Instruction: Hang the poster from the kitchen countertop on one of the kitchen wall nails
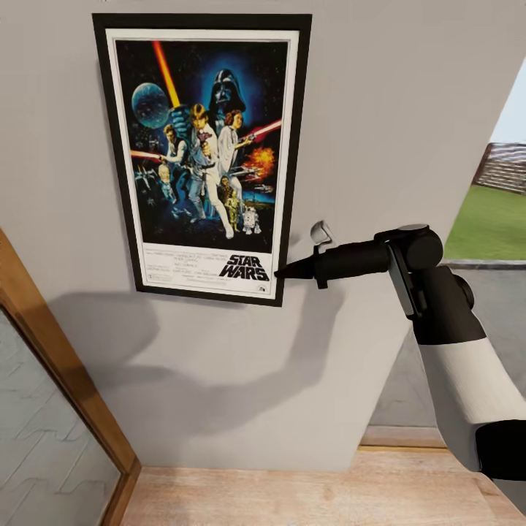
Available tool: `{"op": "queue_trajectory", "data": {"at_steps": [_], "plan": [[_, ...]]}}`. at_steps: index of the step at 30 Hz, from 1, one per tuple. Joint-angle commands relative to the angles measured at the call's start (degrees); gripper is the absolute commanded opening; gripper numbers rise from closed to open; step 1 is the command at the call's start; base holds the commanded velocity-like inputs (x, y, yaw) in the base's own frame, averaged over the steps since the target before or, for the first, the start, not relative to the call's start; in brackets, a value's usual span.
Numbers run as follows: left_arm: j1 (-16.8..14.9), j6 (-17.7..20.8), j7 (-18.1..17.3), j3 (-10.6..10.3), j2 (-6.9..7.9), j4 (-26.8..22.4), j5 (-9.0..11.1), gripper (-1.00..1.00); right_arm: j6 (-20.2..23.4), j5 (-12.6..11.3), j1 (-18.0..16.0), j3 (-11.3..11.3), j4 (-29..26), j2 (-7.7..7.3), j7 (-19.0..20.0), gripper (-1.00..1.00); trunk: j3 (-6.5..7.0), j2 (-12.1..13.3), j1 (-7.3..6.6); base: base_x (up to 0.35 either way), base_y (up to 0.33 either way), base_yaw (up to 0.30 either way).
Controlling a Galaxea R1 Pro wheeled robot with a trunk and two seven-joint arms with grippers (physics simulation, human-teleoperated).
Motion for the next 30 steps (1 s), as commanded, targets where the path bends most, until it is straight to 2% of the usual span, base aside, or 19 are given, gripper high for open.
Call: {"op": "queue_trajectory", "data": {"at_steps": [1, 30], "plan": [[0.0, -0.3, -0.1, -0.5, 0.01, 0.0, 0.4, 1.00, 0.7, 0.1, -0.1, 0.1, 0.0, -0.03, 0.3, -1.00, -0.13, -0.1, 0.03, -0.020, 0.000, 0.000], [0.0, -0.3, -0.1, -0.5, 0.01, 0.0, 0.4, 1.00, 0.8, 0.1, -0.6, 0.0, -0.2, 0.12, 0.2, -1.00, -0.13, -0.1, 0.03, -0.002, 0.000, 0.000]]}}
